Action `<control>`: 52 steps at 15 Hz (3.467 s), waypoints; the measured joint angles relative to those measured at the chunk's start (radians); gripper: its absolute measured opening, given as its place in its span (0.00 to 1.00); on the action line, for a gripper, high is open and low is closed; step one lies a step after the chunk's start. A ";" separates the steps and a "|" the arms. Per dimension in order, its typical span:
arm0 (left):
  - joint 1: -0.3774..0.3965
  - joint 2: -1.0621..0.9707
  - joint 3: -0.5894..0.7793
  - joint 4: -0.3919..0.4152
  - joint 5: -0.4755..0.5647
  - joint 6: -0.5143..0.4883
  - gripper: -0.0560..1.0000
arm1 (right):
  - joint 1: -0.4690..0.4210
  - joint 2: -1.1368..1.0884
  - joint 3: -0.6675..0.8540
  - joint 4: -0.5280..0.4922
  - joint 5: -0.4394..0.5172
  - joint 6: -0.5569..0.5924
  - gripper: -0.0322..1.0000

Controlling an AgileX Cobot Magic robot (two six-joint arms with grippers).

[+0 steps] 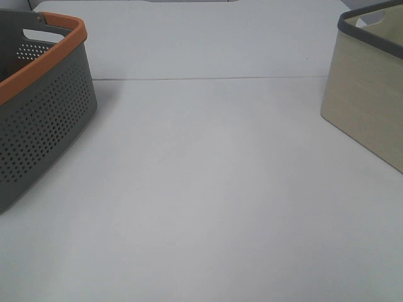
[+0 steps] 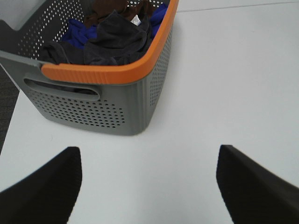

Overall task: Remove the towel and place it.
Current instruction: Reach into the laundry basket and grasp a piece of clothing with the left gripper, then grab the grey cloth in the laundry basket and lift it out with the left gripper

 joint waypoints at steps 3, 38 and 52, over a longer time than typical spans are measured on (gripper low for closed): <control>0.000 0.343 -0.320 -0.025 0.101 0.018 0.76 | 0.000 0.000 0.000 0.000 0.000 0.000 0.71; 0.124 2.055 -1.159 -0.085 -0.286 1.233 0.76 | 0.000 0.000 0.000 0.001 0.000 0.000 0.71; 0.116 2.023 -1.160 -0.069 -0.206 1.142 0.05 | 0.000 0.000 0.000 0.001 0.000 0.000 0.71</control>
